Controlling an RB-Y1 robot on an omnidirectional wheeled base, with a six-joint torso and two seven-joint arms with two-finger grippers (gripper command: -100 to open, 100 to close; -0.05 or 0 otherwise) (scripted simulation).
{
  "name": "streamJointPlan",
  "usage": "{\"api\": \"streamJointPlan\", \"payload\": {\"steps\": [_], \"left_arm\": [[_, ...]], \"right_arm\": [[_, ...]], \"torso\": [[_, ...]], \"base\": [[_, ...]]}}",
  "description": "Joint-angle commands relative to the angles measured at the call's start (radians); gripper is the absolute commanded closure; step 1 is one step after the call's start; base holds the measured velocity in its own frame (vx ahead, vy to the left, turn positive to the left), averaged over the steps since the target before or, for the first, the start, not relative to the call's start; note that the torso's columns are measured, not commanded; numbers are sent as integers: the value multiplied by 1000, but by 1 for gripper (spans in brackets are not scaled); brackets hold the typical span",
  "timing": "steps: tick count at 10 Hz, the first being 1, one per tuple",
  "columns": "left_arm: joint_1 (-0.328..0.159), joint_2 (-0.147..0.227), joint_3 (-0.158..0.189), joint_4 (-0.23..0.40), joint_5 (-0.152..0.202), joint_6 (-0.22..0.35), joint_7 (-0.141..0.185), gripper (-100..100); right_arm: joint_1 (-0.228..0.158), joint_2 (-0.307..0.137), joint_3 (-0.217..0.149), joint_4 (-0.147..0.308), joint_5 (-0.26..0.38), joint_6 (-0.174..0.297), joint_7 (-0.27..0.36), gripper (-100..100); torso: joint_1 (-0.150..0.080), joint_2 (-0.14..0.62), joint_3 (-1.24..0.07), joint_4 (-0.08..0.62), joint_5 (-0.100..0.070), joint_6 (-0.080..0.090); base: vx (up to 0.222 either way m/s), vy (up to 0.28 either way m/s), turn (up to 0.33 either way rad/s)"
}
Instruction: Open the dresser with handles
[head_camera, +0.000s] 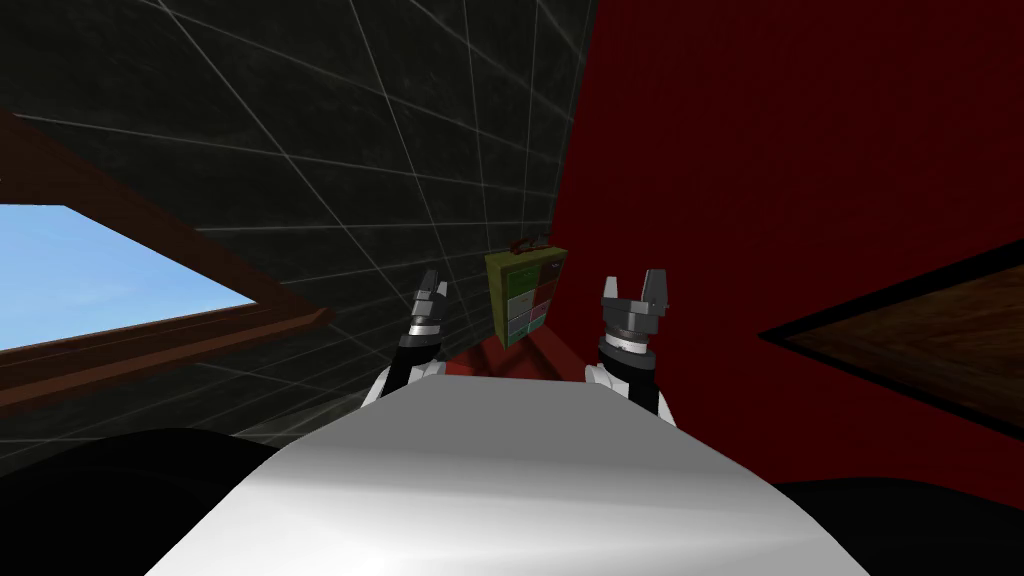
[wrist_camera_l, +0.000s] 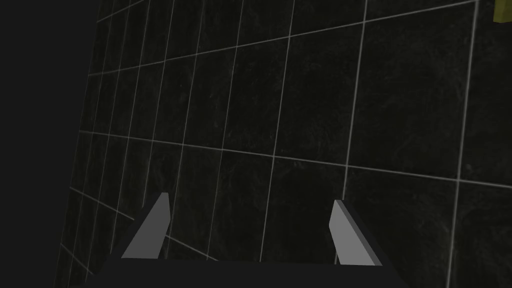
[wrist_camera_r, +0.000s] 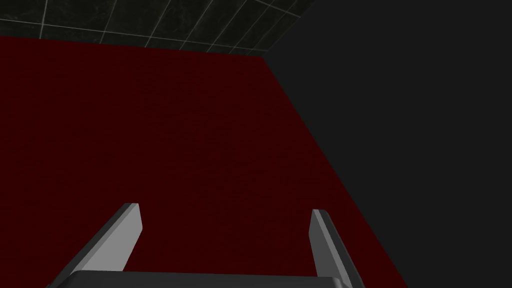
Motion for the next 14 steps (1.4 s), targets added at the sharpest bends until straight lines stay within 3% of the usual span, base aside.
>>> {"api": "streamJointPlan", "payload": {"steps": [1,9,10,11,14], "left_arm": [[0,0,0,0,0,0,0,0],[0,0,0,0,0,0,0,0],[-4,33,4,19,4,-5,1,-100],[-6,46,7,32,6,-9,2,-100],[-21,81,24,107,20,-30,8,-100]], "right_arm": [[0,0,0,0,0,0,0,0],[0,0,0,0,0,0,0,0],[0,0,0,0,0,0,0,0],[0,0,0,0,0,0,0,0],[0,0,0,0,0,0,0,0]], "torso": [[0,41,-82,41,0,0],[0,618,-1234,617,0,0],[0,691,-1382,691,0,0],[-2,723,-1452,724,0,0],[-3,734,-1478,737,-1,0]], "base": [[0,0,0],[0,0,0],[40,-34,25],[61,-85,42],[115,-134,59]]}}
